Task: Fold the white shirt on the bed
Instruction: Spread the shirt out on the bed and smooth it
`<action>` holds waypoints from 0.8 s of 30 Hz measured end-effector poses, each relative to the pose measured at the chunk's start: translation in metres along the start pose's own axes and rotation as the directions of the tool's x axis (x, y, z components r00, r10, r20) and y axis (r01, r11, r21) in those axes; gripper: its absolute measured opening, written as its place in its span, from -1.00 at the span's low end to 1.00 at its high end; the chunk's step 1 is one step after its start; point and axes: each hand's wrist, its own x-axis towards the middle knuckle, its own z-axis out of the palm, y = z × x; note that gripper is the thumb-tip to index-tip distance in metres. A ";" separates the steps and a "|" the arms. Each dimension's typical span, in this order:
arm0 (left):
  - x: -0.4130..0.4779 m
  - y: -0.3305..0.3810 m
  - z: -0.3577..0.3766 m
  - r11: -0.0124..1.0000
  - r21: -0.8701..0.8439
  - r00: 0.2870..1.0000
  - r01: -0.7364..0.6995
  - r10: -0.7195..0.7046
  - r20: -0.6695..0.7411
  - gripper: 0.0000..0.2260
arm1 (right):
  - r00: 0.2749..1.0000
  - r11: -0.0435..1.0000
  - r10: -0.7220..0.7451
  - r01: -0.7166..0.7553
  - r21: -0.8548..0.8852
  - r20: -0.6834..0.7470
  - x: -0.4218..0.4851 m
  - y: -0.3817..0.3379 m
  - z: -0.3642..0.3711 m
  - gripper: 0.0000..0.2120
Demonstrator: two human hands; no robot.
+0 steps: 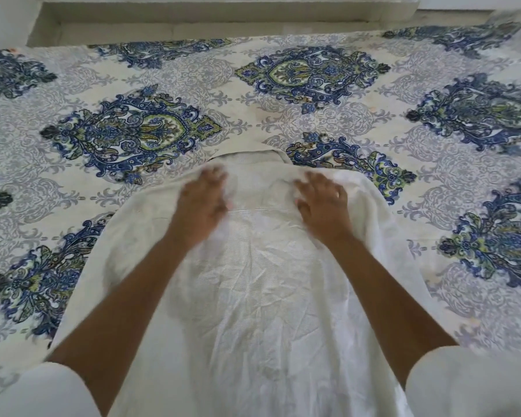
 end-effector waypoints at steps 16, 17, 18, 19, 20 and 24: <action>-0.133 0.085 0.039 0.975 0.183 0.983 -0.128 0.101 0.152 -0.49 | 0.981 0.979 0.194 -0.193 0.071 -0.014 -0.174 0.008 0.023 -0.60; -0.137 0.096 0.041 0.972 0.177 0.981 -0.154 0.129 0.147 -0.49 | 0.967 0.963 0.250 -0.243 0.112 -0.046 -0.178 0.004 0.021 -0.61; -0.143 0.108 0.045 0.966 0.174 0.974 -0.189 0.162 0.157 -0.50 | 0.954 0.948 0.289 -0.274 0.162 -0.078 -0.183 0.000 0.022 -0.61; -0.152 0.121 0.051 0.961 0.172 0.966 -0.215 0.183 0.182 -0.51 | 0.946 0.935 0.314 -0.292 0.201 -0.086 -0.193 -0.005 0.023 -0.61; -0.163 0.133 0.058 0.963 0.168 0.961 -0.212 0.175 0.213 -0.51 | 0.946 0.930 0.319 -0.299 0.216 -0.063 -0.209 -0.006 0.026 -0.59; -0.207 0.157 0.058 0.990 0.130 0.973 -0.052 0.021 0.231 -0.50 | 0.936 0.918 0.352 -0.339 0.204 -0.027 -0.284 0.016 0.023 -0.54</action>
